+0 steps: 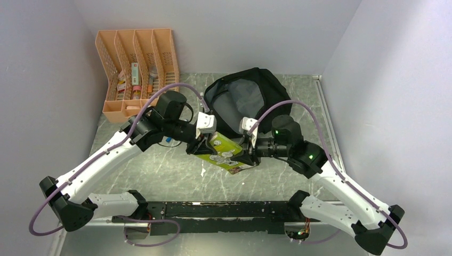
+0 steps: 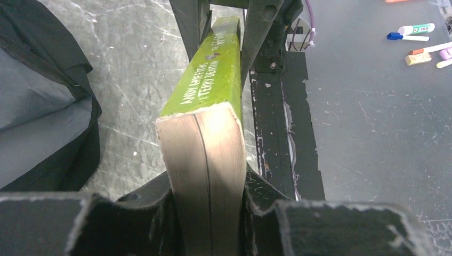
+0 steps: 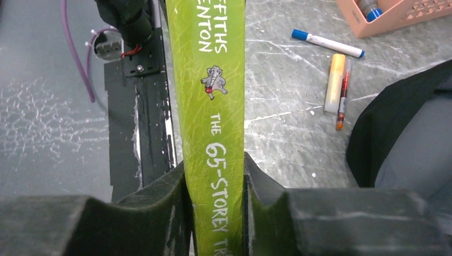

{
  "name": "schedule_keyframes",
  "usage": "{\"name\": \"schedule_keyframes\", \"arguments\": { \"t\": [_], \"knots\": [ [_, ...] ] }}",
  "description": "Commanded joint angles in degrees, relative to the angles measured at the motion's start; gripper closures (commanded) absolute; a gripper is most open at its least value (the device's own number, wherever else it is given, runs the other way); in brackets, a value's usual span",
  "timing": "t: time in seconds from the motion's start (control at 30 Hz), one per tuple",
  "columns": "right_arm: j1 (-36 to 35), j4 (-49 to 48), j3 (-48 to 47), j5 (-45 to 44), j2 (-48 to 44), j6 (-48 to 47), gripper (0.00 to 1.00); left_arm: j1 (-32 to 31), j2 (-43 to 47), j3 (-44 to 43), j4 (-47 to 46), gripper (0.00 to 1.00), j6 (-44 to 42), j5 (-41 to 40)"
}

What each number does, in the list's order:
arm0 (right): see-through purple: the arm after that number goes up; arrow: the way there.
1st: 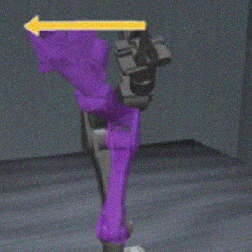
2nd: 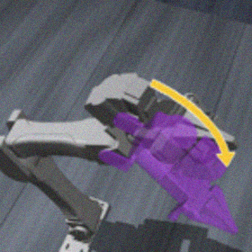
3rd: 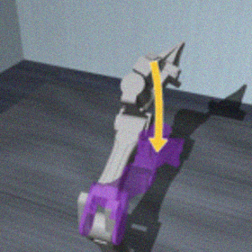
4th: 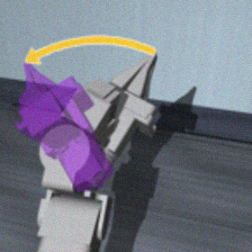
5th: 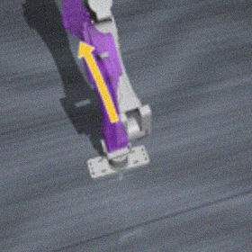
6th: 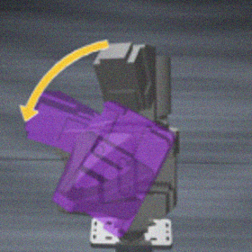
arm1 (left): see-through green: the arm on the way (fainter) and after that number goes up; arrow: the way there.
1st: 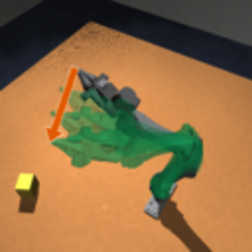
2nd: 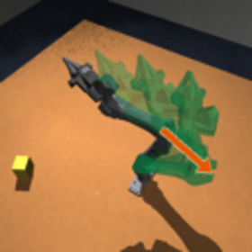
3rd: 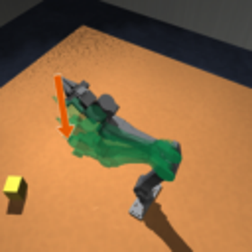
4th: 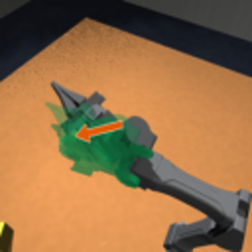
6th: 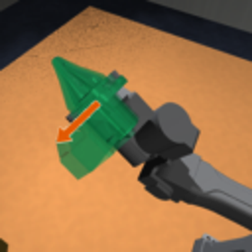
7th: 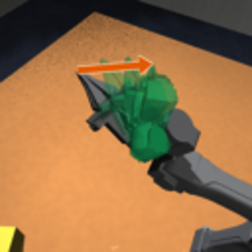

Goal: Pack the student bag
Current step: Pick up the book from the center of the board.

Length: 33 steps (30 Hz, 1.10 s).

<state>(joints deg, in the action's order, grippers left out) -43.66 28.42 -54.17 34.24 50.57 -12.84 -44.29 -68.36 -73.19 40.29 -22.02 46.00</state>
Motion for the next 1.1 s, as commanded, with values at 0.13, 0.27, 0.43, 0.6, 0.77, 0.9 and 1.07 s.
{"name": "schedule_keyframes", "arguments": {
  "t": [0.13, 0.27, 0.43, 0.6, 0.77, 0.9, 1.07],
  "knots": [
    [0.1, -12.9, 4.9, -7.4, -7.4, 6.1, 0.45, -0.5, 2.5, 2.2, -5.0, 0.95, 4.6, -3.7],
    [0.1, -14.8, 6.9, -10.0, -11.5, 5.3, 0.38, -0.5, 3.6, 5.9, -8.6, 0.95, 7.1, -8.7],
    [0.1, -19.8, 9.8, -20.3, -15.6, 7.8, 0.38, -0.5, 5.3, 10.4, -13.0, 0.95, 14.4, -20.3],
    [0.1, -18.7, 8.8, -40.5, -9.7, 16.4, 0.32, 0.2, 6.1, 13.8, -16.2, 0.95, 26.8, -38.3],
    [0.2, -15.1, 5.5, -48.5, 0.2, 23.2, 0.31, 2.1, 9.6, 18.9, -20.3, 0.95, 36.7, -45.8],
    [0.2, -12.3, 0.5, -49.7, 9.7, 23.9, 0.3, 2.9, 11.7, 21.0, -20.2, 0.95, 42.1, -51.3],
    [0.2, -5.3, -9.4, -51.1, 21.5, 22.1, 0.26, 3.4, 12.5, 22.3, -17.6, 0.95, 47.2, -56.7]
  ]
}}
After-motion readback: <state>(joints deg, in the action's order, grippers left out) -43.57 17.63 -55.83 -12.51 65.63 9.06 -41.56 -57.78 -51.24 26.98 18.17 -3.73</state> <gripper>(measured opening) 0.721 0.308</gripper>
